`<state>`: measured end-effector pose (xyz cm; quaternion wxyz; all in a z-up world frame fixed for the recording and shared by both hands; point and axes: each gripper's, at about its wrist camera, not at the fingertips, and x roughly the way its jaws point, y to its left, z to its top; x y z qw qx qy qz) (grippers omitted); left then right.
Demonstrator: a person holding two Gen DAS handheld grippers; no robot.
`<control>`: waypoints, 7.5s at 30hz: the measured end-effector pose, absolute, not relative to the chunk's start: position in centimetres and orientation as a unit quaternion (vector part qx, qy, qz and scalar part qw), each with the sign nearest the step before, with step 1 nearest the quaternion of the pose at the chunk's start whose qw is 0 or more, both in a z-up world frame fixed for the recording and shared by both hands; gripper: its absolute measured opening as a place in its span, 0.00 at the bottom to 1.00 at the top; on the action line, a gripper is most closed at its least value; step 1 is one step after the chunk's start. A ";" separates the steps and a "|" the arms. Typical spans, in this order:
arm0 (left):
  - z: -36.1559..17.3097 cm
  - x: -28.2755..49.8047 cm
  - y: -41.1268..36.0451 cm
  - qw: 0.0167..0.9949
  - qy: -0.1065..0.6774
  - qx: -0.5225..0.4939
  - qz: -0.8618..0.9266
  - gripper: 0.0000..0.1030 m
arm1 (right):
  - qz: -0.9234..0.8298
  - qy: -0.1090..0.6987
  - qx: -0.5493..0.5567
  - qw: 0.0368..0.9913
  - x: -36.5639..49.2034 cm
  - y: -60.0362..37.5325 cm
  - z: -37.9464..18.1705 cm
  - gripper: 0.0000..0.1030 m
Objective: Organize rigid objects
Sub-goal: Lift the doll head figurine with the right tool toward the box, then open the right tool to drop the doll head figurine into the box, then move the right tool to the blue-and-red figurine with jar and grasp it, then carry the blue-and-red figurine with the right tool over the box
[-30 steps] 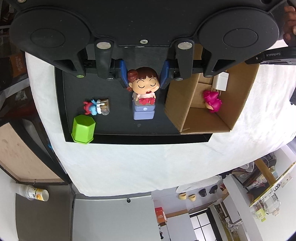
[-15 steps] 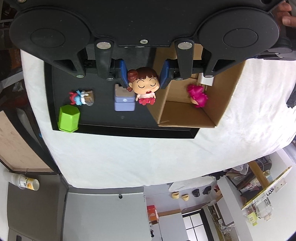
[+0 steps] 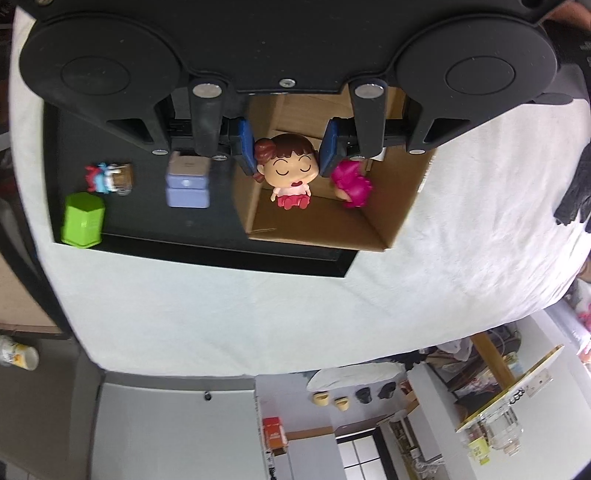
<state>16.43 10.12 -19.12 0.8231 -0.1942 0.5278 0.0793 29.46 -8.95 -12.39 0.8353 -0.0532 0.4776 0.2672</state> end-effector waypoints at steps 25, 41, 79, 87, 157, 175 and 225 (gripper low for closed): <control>-19.2 16.8 10.0 0.820 0.532 -0.193 0.082 0.12 | 0.311 0.463 -0.147 0.817 30.7 -3.2 -13.7 0.42; -19.2 16.9 10.0 0.818 0.533 -0.195 0.090 0.12 | 0.340 0.438 -0.141 0.820 29.6 -5.9 -11.6 0.67; -19.0 17.5 7.8 0.818 0.544 -0.142 0.121 0.10 | 0.314 0.411 -0.018 0.856 28.9 -21.4 -10.5 0.93; -18.9 17.9 7.3 0.814 0.551 -0.130 0.130 0.10 | 0.267 0.403 0.029 0.875 29.9 -24.2 -12.9 0.92; -20.0 18.5 5.6 0.811 0.557 -0.074 0.165 0.10 | 0.218 0.450 -0.028 0.866 33.8 -22.6 -21.6 0.58; -19.6 18.1 5.8 0.819 0.549 -0.077 0.150 0.10 | 0.216 0.439 -0.012 0.872 29.7 -23.8 -16.6 0.58; -19.0 16.0 7.9 0.839 0.518 -0.143 0.090 0.10 | 0.302 0.423 -0.051 0.853 25.7 -8.9 -10.3 0.58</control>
